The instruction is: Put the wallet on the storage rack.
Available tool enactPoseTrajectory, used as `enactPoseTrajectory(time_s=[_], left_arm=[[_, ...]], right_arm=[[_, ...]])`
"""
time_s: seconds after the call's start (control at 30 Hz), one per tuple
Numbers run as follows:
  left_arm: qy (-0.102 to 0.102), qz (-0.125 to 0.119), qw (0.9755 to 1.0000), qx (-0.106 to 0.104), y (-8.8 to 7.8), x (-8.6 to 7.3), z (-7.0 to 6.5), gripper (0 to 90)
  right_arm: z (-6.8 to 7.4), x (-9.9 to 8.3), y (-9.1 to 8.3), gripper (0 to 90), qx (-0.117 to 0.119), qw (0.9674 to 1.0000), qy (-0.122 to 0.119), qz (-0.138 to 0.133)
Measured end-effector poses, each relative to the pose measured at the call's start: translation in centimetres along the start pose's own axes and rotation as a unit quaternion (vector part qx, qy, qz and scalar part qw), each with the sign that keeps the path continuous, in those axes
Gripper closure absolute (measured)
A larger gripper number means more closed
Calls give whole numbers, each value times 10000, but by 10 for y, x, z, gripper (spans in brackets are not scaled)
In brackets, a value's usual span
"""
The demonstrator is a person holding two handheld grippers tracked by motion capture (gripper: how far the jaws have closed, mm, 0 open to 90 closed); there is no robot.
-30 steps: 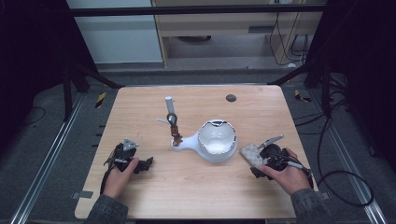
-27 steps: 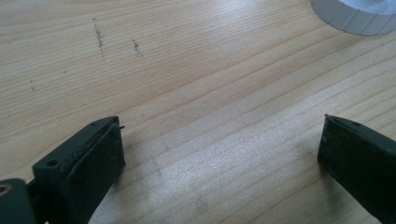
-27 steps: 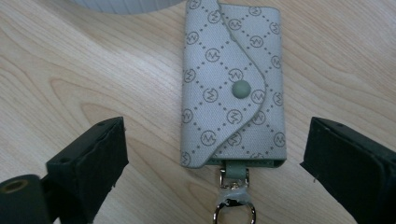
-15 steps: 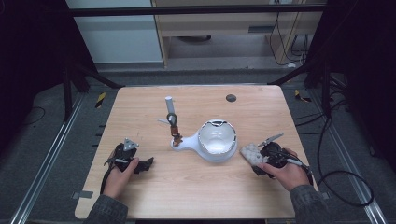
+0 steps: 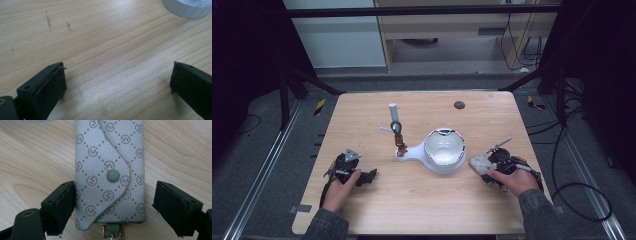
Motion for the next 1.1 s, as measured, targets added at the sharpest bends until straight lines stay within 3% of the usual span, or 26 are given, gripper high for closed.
enactPoseTrajectory(time_s=[0.4,0.53,0.77,1.1], left_arm=[[17,4,10000,-21,0,0,-1,0],[18,3,10000,-25,0,0,-1,0],[22,5,10000,-26,0,0,-1,0],[21,7,10000,-24,0,0,-1,0]], right_arm=[[5,-1,2,268,53,9999,-118,50],[3,0,-1,296,-47,9995,-324,2],[2,3,-26,305,-92,9985,-522,-122],[5,23,-73,307,-216,9933,-992,-547]])
Point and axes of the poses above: each handheld gripper's, and its own axes: y roughly forward along the jaws, x roughly out of its top, z roughly to its left, the point moved 10 cm from there along y, roughly forward along the jaws, and after that the axes turned 13 degrees about -x, right-handed, at the moved point
